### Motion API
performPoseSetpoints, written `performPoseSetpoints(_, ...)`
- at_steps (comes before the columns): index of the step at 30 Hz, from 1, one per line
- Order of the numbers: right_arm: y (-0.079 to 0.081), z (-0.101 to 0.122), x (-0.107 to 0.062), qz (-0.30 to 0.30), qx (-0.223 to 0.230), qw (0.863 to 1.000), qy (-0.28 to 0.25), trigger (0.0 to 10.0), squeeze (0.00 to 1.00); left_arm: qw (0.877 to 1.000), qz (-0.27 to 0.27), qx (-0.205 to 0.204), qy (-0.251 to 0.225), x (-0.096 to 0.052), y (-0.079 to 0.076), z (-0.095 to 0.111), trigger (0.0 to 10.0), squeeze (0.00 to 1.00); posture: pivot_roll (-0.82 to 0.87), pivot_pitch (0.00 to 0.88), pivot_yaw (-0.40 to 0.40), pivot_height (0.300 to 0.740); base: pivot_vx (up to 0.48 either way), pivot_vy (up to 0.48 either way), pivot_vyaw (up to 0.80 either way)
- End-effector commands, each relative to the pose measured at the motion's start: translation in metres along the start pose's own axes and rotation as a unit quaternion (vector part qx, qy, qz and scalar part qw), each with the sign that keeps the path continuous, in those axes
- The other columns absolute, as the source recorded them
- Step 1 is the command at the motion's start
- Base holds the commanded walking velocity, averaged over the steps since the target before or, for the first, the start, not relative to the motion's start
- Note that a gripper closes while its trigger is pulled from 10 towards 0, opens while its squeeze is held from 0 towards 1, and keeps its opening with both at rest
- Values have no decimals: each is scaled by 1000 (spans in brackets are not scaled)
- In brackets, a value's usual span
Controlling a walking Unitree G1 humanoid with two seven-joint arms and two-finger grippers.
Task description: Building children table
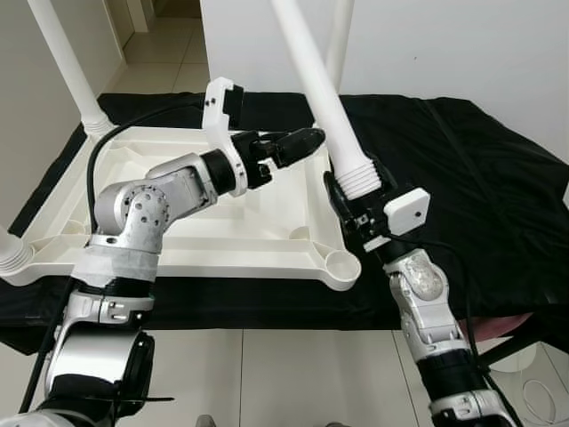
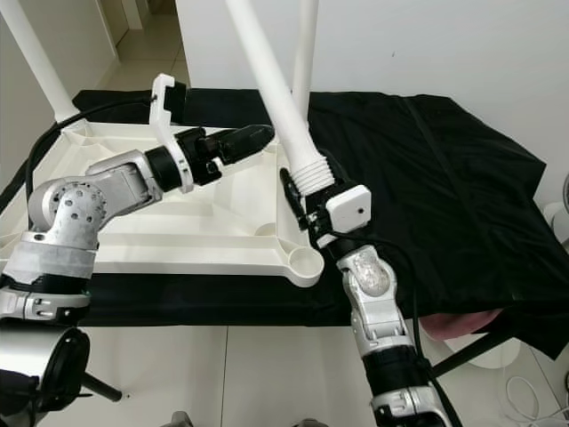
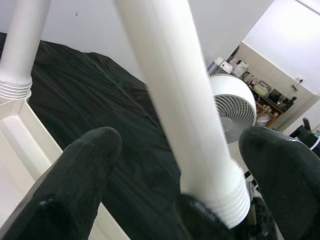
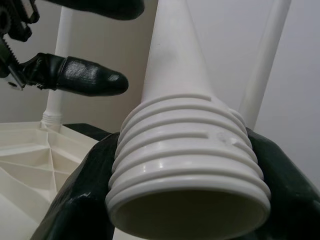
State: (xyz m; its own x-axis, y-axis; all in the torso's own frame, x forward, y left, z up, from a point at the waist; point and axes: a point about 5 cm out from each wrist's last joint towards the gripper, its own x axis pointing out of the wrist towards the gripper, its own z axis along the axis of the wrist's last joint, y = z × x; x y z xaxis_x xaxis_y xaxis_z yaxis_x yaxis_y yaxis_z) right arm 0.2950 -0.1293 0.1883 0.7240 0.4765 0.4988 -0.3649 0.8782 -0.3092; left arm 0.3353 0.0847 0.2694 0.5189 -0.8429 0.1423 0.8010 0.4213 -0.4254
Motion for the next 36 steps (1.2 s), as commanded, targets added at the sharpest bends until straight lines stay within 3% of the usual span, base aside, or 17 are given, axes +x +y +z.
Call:
performPoseSetpoints(1,3,4,0,10,1,1000,-4,10000,0,983,-185,-3,9,-2,-19,2,10000,0,-96,0,45,740,0,0,0)
performPoseSetpoints(21,27,8,-16,50,-1,999,16,10000,0,990,-136,-23,28,14,-6,1,10000,0,-137,0,72,740,0,0,0)
performPoseSetpoints(27,30,3,-41,27,-29,998,43,10000,0,996,-81,-36,21,20,7,14,10000,0,-147,0,80,740,0,0,0)
performPoseSetpoints(36,31,3,-51,25,-56,997,48,10000,0,998,-23,-59,22,25,20,24,10000,0,-147,0,85,740,0,0,0)
